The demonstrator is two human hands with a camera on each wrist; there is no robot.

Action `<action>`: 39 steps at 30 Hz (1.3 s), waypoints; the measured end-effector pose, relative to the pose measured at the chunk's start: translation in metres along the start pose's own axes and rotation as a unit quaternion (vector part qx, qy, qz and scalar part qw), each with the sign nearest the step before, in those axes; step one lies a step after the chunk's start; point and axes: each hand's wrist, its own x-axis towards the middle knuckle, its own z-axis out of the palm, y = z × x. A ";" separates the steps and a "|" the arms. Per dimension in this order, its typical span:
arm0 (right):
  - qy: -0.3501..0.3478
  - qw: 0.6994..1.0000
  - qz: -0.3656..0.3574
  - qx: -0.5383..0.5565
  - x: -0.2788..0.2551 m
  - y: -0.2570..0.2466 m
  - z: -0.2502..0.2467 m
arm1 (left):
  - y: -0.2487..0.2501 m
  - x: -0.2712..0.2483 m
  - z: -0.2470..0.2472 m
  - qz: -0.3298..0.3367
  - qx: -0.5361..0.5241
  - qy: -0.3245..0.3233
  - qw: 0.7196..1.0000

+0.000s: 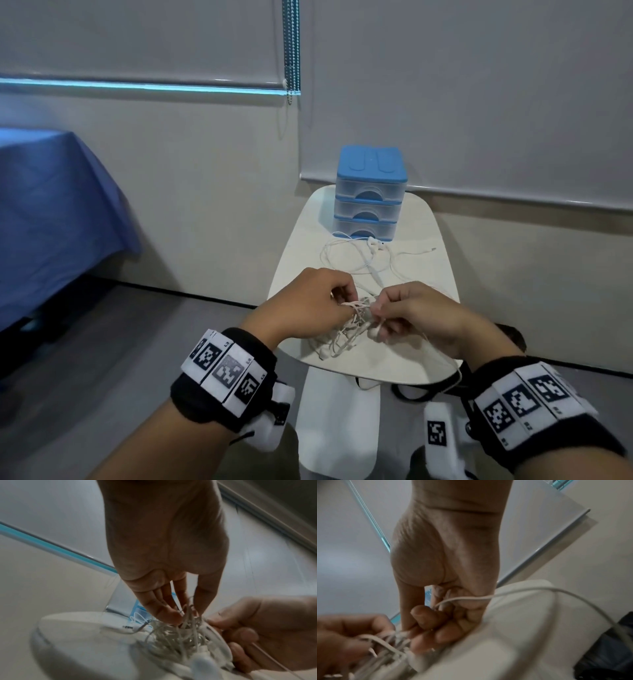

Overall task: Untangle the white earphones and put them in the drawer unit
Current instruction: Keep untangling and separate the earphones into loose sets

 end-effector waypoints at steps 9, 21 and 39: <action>-0.009 0.996 0.016 0.082 0.000 0.007 -0.006 | 0.007 0.002 0.016 -0.061 -0.069 0.038 0.995; -0.016 0.995 0.032 0.093 0.002 0.004 -0.007 | 0.012 -0.003 0.018 -0.051 -0.096 0.016 0.994; -0.003 0.995 0.040 0.086 0.002 0.003 -0.005 | 0.021 0.011 0.016 -0.055 0.061 -0.021 0.996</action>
